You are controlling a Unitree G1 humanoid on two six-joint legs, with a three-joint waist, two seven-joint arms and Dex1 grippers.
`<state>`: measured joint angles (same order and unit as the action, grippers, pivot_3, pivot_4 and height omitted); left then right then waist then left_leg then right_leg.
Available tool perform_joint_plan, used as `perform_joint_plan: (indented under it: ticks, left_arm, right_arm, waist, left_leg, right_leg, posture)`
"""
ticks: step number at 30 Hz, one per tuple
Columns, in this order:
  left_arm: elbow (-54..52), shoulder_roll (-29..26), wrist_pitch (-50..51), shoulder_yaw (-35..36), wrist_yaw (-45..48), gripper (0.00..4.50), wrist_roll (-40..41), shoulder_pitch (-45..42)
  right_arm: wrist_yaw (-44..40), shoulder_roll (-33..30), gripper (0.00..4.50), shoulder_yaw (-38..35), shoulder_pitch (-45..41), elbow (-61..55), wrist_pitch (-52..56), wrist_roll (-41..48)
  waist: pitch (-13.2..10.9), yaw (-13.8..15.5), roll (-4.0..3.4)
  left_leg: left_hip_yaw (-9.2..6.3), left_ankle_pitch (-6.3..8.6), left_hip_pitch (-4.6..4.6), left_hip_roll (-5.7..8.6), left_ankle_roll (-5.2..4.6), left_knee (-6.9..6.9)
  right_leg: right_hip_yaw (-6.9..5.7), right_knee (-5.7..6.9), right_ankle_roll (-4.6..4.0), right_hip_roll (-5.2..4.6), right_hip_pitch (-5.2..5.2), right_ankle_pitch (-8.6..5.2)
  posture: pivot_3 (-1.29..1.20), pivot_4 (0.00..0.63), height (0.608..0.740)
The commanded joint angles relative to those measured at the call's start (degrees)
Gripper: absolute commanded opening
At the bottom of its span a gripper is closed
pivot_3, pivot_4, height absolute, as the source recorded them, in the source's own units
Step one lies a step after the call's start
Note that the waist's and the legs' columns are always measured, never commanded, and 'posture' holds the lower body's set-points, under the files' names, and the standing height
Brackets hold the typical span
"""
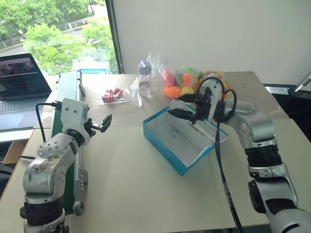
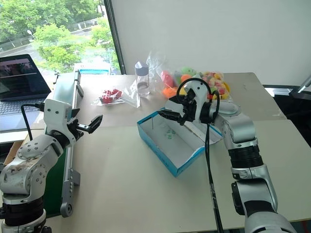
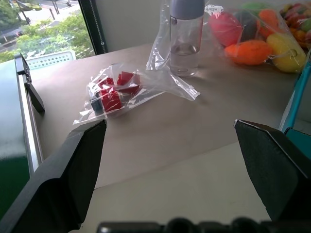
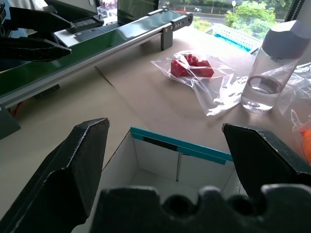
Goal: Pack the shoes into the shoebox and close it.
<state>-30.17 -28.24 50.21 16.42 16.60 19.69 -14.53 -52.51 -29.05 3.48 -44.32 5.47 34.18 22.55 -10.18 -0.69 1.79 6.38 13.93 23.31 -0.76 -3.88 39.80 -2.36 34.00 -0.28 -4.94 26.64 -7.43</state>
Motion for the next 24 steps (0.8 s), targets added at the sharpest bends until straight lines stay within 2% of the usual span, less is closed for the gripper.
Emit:
perform_joint_plan:
  ticks: [1,11,14,18,24]
  left_arm:
    - [-0.8,-0.1,-1.4,1.6,-1.5,4.5,-0.5,-1.4]
    - [2.9,3.3,-1.4,9.3,-13.9,4.5,-4.7,-4.9]
    - [2.7,3.2,-0.9,9.8,-15.4,4.5,-5.3,-4.9]
    - [3.0,3.4,-0.4,10.5,-17.8,4.5,-6.1,-5.7]
    - [2.7,3.6,0.3,9.5,-18.3,4.5,-6.1,-6.4]
  right_arm:
    - [-0.7,-0.7,4.47,-0.5,-1.1,-1.3,-0.6,-0.2]
    - [0.5,4.7,4.47,0.1,-5.7,6.7,-3.0,-1.3]
    - [1.4,6.3,4.47,-0.1,-6.3,8.4,-3.8,-1.8]
    - [2.6,8.4,4.47,0.0,-6.8,9.8,-4.7,-2.3]
    - [2.1,8.7,4.47,0.0,-6.5,8.9,-4.0,-2.1]
  waist:
    - [0.0,0.0,0.0]
    - [0.0,-0.2,0.01]
    - [0.0,0.0,0.02]
    - [0.0,0.1,0.02]
    - [0.0,0.0,0.03]
  left_leg:
    - [0.0,0.0,0.0,0.0,0.0,0.0]
    - [0.0,-0.01,-0.04,-0.06,0.02,0.0]
    - [-0.03,0.0,0.0,-0.07,0.03,-0.03]
    - [-0.02,0.09,0.14,-0.04,0.14,-0.03]
    - [-0.02,0.08,0.18,-0.04,0.16,-0.04]
  right_leg:
    - [0.0,0.0,0.0,0.0,0.0,0.0]
    - [0.01,0.03,0.15,0.06,0.0,0.12]
    - [0.0,0.02,0.21,0.07,0.03,0.17]
    - [0.0,-0.03,-0.16,0.03,0.1,0.42]
    - [-0.03,0.0,-0.15,0.03,0.17,0.41]
  posture:
    - [0.0,0.15,0.74]
    - [0.0,0.15,0.74]
    - [0.0,0.15,0.74]
    - [0.0,0.15,0.74]
    - [0.0,0.15,0.74]
